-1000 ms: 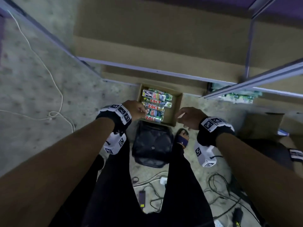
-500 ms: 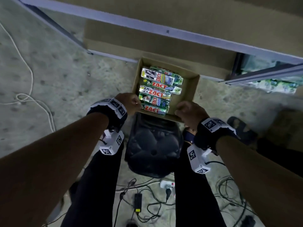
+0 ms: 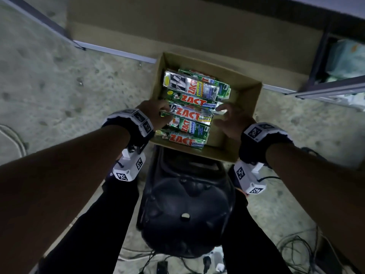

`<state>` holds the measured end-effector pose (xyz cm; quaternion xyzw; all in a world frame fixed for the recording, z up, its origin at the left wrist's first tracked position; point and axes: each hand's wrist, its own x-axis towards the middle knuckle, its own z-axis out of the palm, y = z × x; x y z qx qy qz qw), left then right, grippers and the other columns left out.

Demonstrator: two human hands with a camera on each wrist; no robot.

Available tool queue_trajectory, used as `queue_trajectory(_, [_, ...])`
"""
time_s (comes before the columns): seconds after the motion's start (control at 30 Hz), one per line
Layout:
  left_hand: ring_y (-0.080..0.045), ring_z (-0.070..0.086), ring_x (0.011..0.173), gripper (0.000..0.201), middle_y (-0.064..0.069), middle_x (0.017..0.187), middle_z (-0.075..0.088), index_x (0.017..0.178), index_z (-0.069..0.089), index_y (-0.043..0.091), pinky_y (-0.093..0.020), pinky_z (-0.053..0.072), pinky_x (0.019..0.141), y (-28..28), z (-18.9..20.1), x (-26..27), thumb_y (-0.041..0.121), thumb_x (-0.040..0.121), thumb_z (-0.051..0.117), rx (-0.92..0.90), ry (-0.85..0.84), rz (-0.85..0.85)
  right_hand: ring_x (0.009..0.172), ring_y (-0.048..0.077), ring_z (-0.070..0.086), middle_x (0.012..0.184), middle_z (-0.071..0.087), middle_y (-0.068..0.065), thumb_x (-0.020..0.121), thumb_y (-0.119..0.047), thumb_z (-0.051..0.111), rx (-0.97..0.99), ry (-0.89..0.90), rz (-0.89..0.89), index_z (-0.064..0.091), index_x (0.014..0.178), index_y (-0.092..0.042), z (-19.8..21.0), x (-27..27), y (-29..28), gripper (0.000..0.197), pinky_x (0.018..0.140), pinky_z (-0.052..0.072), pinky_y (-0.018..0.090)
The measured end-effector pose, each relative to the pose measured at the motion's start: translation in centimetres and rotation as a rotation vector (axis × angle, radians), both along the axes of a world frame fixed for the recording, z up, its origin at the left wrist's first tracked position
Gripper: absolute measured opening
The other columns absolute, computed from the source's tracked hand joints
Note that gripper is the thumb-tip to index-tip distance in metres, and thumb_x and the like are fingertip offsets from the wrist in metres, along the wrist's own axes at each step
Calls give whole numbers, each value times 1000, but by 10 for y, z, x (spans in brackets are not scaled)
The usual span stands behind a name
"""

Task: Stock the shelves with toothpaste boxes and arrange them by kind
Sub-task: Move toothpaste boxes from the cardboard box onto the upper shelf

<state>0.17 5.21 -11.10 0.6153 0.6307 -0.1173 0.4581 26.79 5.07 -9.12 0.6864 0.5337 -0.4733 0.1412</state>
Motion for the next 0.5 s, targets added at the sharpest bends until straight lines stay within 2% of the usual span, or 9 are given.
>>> queue_trajectory(0.1, [-15,60,89,37,3,109,66,117,62,33,-24,40,72,11,-23,2,55,87,59,14,7,36,102,28,60,138,47,10,92,-35,64,77,19,8,48,131,-29,-24,-1,15,43,76,39,26])
queue_trajectory(0.17, [-17,62,96,38,5,113,66,118,62,32,-25,40,74,17,-35,4,56,88,58,27,6,27,99,25,61,139,44,8,90,-33,66,119,38,-11,47,130,-31,-38,-2,25,44,77,41,26])
queue_trajectory(0.23, [-17,61,105,39,5,119,65,120,62,28,-24,40,78,22,-45,7,52,89,59,48,-13,24,91,20,56,137,39,7,88,-32,67,163,15,0,45,132,-33,-48,-4,36,49,79,38,23])
queue_trajectory(0.3, [-20,60,111,40,0,124,64,123,62,21,-27,44,84,26,-54,13,46,91,60,42,-35,14,87,20,53,132,37,6,87,-34,69,199,-7,20,44,135,-35,-57,-4,46,55,81,38,23])
queue_trajectory(0.4, [-25,58,115,42,-7,127,60,127,60,13,-29,44,90,28,-67,23,39,93,60,37,-35,-26,92,18,51,132,39,7,86,-35,71,251,5,67,44,137,-33,-67,-5,55,58,85,36,22])
queue_trajectory(0.5, [-28,58,111,40,-9,125,59,123,61,12,-36,48,92,28,-79,30,38,93,60,42,-26,-47,104,22,56,136,40,6,86,-35,72,262,7,114,44,138,-31,-78,-6,60,59,87,35,22])
